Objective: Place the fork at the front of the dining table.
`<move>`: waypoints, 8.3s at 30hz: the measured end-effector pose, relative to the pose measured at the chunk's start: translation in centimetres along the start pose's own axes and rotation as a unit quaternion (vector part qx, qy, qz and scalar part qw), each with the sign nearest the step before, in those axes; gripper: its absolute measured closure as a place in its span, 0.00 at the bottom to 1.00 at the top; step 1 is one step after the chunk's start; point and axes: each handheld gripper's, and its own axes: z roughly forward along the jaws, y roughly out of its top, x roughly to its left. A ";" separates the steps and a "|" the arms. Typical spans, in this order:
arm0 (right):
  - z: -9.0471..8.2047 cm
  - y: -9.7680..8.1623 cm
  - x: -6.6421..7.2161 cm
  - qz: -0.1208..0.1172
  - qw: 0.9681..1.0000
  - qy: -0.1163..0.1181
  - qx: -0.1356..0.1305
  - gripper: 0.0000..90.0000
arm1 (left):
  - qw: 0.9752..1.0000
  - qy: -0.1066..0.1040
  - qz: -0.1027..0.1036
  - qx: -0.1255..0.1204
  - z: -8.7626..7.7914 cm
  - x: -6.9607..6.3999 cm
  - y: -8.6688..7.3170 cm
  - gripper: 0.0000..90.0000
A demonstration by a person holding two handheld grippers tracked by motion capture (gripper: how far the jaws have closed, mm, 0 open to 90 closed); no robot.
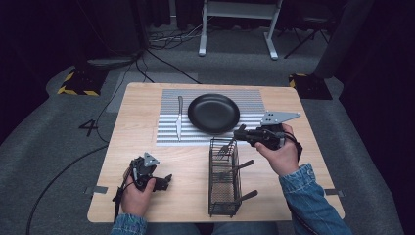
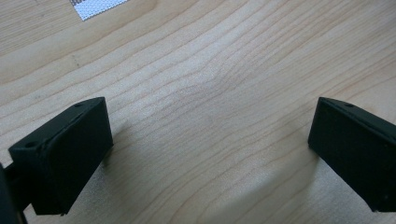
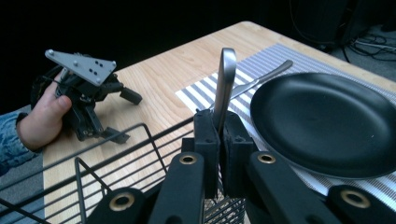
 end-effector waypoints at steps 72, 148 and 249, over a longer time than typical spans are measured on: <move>-3.5 1.2 -9.3 0.064 0.993 -0.084 -0.047 0.97 | 1.000 0.001 -0.001 0.001 0.0 0.0 0.0 0.00; 2.4 -4.1 -13.6 0.126 0.985 -0.116 -0.014 0.80 | 1.000 0.002 -0.001 0.001 0.0 0.0 0.0 0.00; 8.1 -10.1 -8.6 0.128 0.977 -0.144 0.089 0.51 | 1.000 0.002 -0.002 0.001 0.0 0.0 0.0 0.00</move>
